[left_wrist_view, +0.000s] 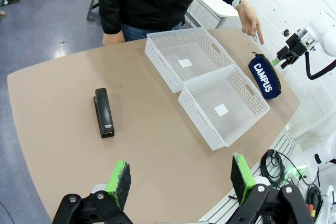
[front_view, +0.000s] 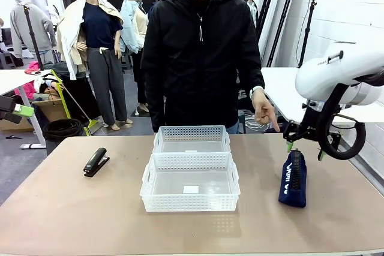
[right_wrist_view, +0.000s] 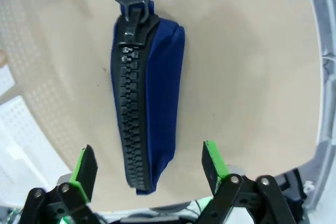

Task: Distribute items into two baskets.
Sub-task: Pick up the Pencil pouch that the person points to.

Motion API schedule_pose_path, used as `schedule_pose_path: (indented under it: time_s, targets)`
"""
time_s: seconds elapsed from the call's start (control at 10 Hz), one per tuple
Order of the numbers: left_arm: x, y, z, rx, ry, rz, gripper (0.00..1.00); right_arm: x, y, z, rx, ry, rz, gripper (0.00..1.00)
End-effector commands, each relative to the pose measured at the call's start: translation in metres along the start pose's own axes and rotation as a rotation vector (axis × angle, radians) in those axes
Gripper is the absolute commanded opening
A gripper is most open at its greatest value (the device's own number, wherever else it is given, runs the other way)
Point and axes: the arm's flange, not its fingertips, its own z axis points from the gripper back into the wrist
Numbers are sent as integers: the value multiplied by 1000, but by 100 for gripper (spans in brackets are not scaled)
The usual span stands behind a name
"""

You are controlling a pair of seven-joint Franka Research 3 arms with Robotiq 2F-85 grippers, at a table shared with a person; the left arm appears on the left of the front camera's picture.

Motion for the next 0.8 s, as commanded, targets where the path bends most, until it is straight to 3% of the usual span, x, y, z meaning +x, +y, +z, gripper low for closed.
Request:
schedule_pose_path:
  time_s: [0.0,0.7]
  targets:
    - [-1,2,1,-17,-14,-9,100,-5,3,-18,-30,-20,-32,100]
    - [-1,2,1,-17,-14,-9,100,-13,8,-66,-41,16,-24,100]
